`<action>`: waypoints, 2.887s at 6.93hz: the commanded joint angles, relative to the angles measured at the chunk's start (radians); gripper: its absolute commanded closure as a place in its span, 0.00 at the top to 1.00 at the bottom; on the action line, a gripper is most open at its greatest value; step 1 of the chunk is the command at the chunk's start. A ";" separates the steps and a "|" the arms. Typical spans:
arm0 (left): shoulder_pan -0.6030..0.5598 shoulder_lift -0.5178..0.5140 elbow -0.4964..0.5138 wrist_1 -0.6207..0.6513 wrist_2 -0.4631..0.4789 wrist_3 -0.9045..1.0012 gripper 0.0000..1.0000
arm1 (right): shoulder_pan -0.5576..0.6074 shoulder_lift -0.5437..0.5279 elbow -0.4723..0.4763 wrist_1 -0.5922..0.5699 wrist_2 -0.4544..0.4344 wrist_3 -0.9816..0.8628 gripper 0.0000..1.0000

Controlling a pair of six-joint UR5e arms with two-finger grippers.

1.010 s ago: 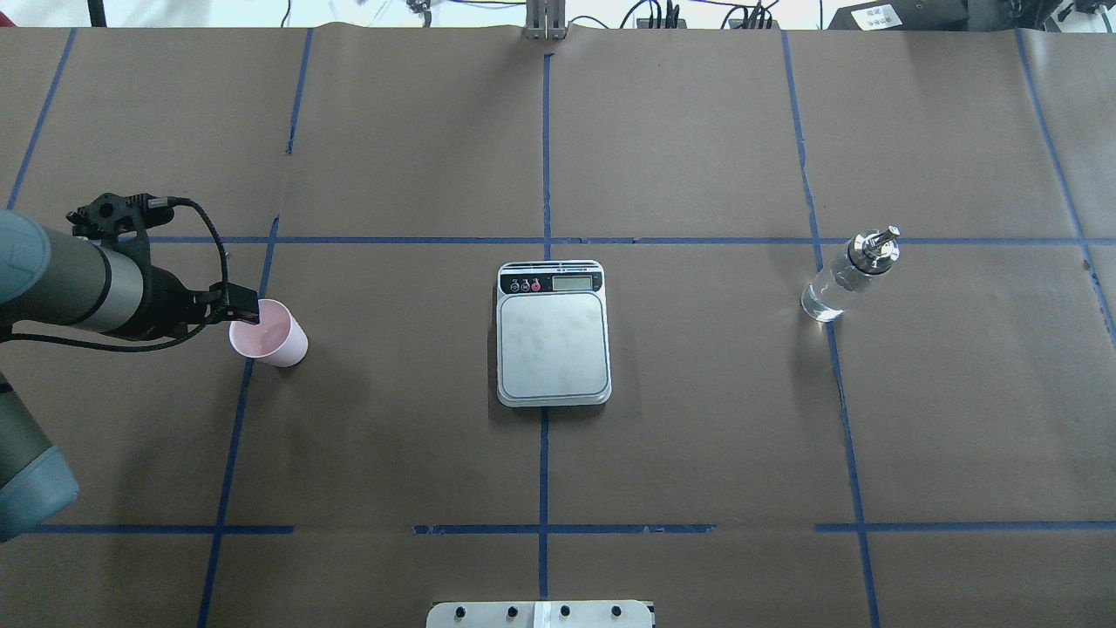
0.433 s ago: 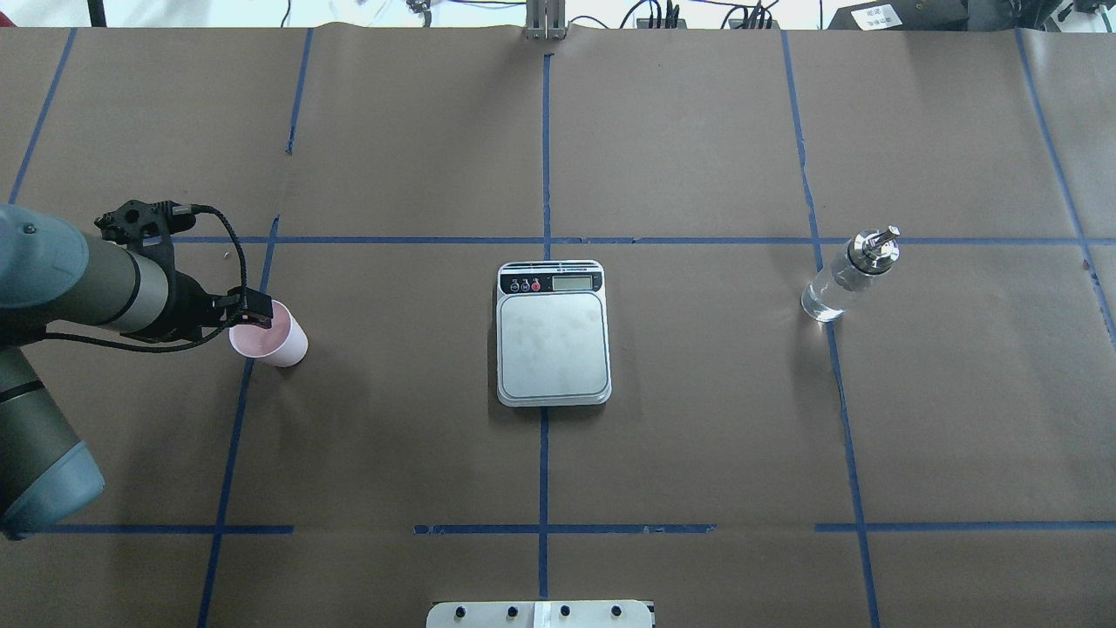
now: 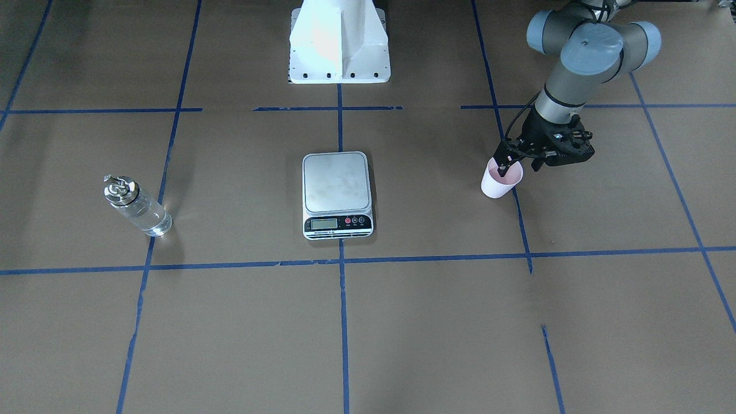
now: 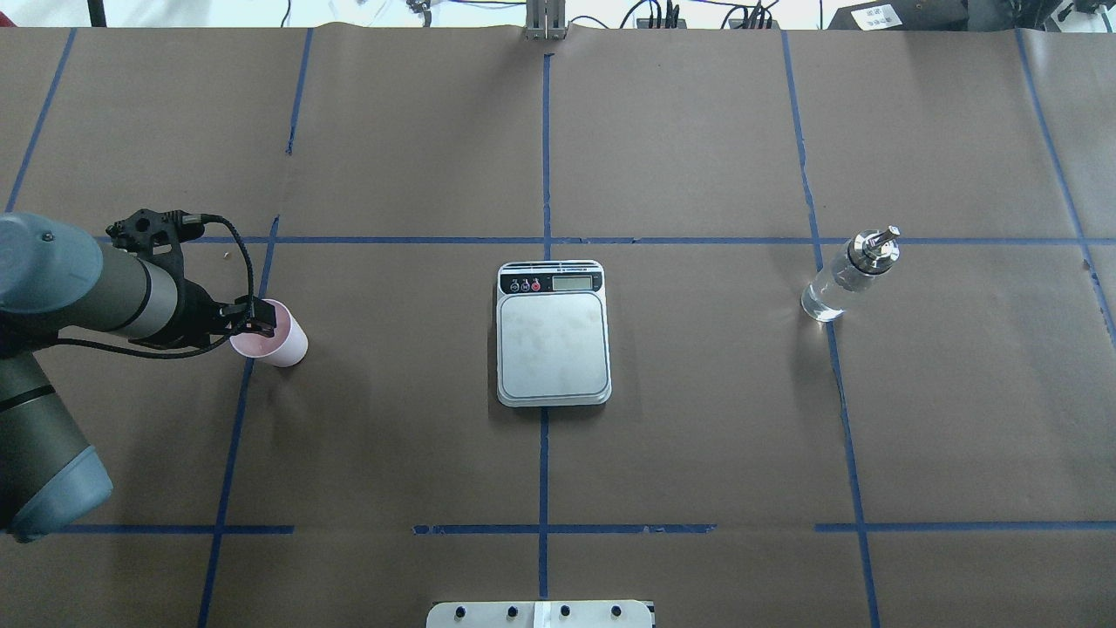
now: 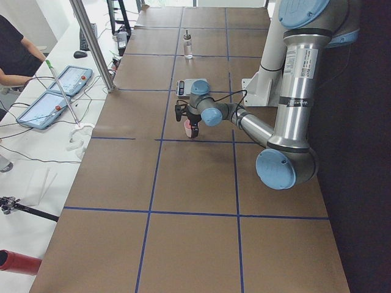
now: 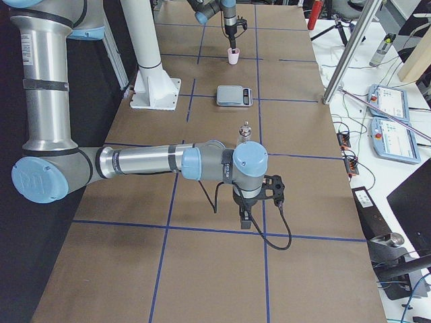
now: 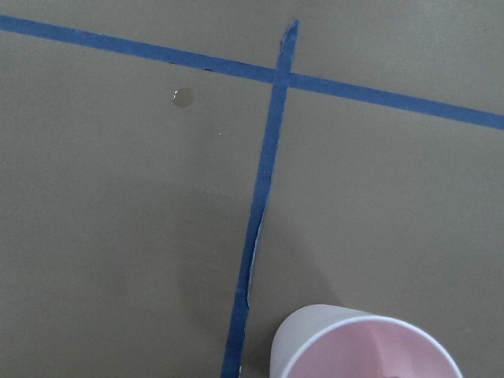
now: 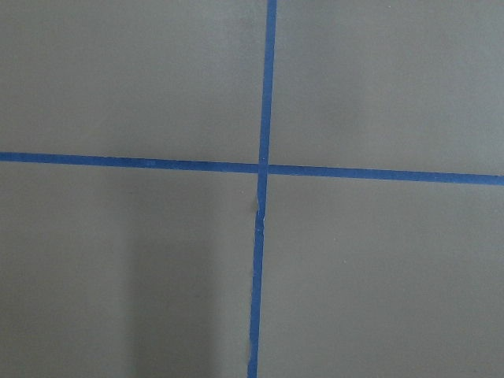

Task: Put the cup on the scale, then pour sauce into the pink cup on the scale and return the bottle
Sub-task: 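Lift the pink cup with the left gripper and carry it over the scale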

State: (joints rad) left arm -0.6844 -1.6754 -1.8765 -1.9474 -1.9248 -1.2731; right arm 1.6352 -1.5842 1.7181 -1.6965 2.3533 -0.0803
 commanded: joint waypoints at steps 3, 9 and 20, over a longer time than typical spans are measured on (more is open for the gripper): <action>0.008 -0.003 0.000 0.002 0.000 0.000 0.00 | 0.000 0.003 0.000 0.000 0.001 0.001 1.00; -0.032 -0.227 -0.219 0.493 -0.042 0.004 0.00 | 0.000 0.003 0.006 -0.003 0.006 -0.001 1.00; 0.175 -0.765 0.290 0.430 -0.016 -0.531 0.00 | -0.006 0.007 0.008 0.000 0.007 -0.003 1.00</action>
State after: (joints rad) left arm -0.5191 -2.4361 -1.6061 -1.5030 -1.9461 -1.7994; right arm 1.6291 -1.5768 1.7271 -1.6977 2.3608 -0.0828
